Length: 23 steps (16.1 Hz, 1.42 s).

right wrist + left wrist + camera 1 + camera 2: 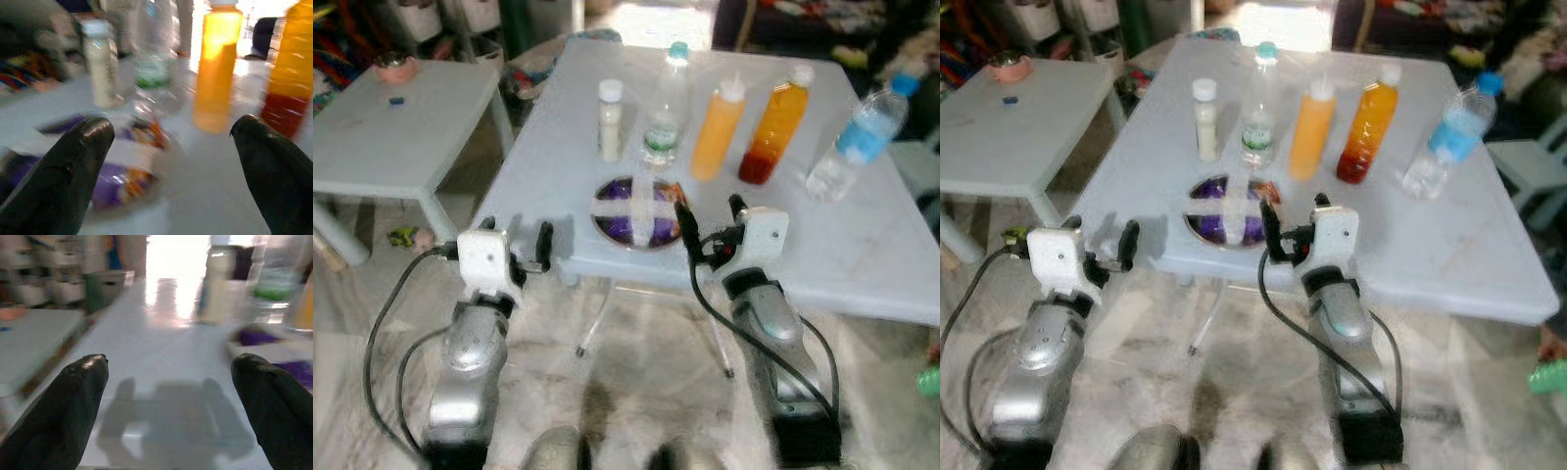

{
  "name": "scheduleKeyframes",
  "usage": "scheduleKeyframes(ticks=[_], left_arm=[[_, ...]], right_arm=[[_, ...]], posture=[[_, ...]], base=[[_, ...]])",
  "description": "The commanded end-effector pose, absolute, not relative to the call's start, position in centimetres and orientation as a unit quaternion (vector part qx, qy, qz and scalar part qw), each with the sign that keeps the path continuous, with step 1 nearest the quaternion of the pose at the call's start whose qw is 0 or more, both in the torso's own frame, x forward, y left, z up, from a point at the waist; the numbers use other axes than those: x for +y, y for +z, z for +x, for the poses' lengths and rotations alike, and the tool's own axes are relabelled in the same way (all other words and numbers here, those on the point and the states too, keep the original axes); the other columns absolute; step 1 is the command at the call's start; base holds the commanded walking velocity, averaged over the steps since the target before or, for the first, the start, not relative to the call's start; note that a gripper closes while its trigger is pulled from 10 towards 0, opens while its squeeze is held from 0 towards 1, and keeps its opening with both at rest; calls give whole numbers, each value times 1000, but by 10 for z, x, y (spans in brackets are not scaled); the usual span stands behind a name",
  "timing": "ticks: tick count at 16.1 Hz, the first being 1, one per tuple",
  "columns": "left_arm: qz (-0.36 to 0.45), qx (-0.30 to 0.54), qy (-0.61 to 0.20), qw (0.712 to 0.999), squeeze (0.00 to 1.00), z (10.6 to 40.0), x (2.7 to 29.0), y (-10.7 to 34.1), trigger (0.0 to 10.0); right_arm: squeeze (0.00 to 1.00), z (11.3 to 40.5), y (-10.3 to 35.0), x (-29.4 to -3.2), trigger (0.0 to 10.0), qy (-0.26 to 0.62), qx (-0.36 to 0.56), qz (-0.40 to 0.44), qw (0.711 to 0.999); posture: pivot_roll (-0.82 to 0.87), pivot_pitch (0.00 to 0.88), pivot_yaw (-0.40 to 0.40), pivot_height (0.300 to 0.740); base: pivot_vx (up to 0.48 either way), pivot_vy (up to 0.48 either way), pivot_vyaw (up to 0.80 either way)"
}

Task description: Restocking fridge

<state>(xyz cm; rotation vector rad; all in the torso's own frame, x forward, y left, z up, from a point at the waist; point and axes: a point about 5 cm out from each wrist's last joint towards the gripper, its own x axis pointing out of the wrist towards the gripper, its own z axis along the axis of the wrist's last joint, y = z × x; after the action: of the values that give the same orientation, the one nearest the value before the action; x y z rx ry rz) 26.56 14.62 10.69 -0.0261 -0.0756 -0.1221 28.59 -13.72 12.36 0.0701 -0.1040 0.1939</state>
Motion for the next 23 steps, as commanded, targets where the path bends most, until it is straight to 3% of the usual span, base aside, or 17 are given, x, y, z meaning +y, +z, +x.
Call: scheduleKeyframes(ticks=[1, 7, 15, 23], left_arm=[[-9, -41, -57, 998, 0, 265, 151, 109, 10000], [-12, -45, -64, 997, 0, 265, 149, 110, 10000], [-8, -45, -69, 997, 0, 261, 149, 112, 10000], [3, -46, -78, 996, 0, 261, 149, 115, 10000]], right_arm=[[0, 287, 129, -135, 10000, 100, -63, 38, 992], [0, 288, 125, -138, 10000, 89, -54, 38, 994], [0, 314, 123, -148, 10000, 82, -30, 54, 995], [0, 320, 114, -101, 10000, 143, 11, 125, 982]], posture=[[53, 53, -30, 740], [54, 62, -32, 740], [78, 85, -23, 740], [99, 97, -23, 740]], base=[[0, 352, 0], [0, 0, -504], [0, 0, 0], [0, 0, 0]])
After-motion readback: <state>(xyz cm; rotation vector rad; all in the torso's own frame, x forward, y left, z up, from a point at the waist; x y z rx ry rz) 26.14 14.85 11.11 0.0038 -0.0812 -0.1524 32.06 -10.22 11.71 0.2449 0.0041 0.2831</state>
